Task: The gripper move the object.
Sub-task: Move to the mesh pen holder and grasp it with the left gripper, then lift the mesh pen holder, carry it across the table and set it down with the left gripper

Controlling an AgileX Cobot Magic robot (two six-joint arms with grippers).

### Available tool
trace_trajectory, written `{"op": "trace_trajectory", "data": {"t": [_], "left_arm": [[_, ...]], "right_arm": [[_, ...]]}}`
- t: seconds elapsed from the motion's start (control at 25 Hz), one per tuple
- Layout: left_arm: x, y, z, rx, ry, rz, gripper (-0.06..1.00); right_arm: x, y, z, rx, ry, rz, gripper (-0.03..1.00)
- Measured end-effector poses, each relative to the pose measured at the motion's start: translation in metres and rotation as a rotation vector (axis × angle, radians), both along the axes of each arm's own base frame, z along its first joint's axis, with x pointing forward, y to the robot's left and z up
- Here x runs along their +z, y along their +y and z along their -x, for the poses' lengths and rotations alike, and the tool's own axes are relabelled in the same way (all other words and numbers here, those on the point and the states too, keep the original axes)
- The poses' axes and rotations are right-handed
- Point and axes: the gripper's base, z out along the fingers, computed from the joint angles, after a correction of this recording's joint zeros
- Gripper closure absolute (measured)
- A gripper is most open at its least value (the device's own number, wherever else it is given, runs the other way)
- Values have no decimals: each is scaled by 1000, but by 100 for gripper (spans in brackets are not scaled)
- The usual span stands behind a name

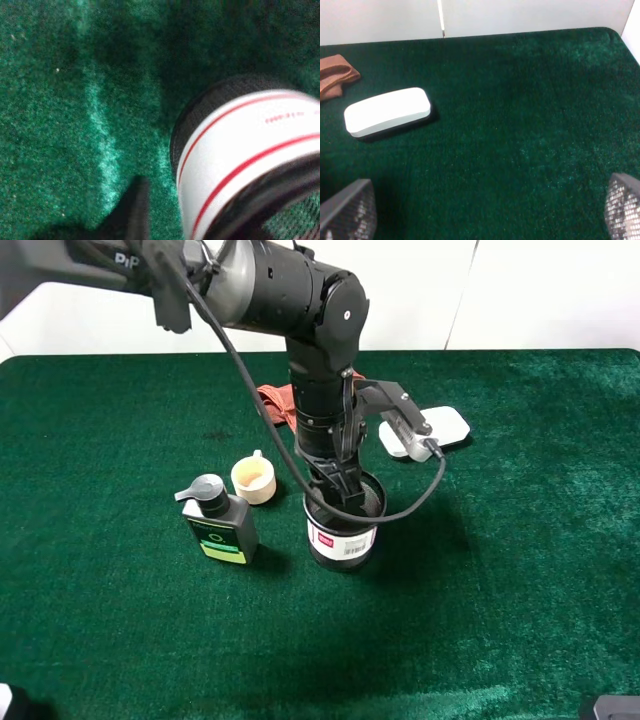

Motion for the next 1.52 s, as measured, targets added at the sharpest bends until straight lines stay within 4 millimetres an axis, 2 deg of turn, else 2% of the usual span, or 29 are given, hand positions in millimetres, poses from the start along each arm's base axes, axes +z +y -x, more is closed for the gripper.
{"op": "trace_trajectory", "data": {"t": [0.08, 0.16, 1.32, 1.52], "left_arm": [[0, 0, 0, 0, -1, 1, 84], [0, 0, 0, 0, -2, 2, 87], [0, -2, 0, 18, 7, 25, 87], [14, -2, 0, 18, -17, 48, 87]], "right_arm": [[0, 0, 0, 0, 0, 0, 27], [0, 0, 0, 0, 0, 0, 27], [0, 0, 0, 0, 0, 0, 27], [0, 0, 0, 0, 0, 0, 27]]}}
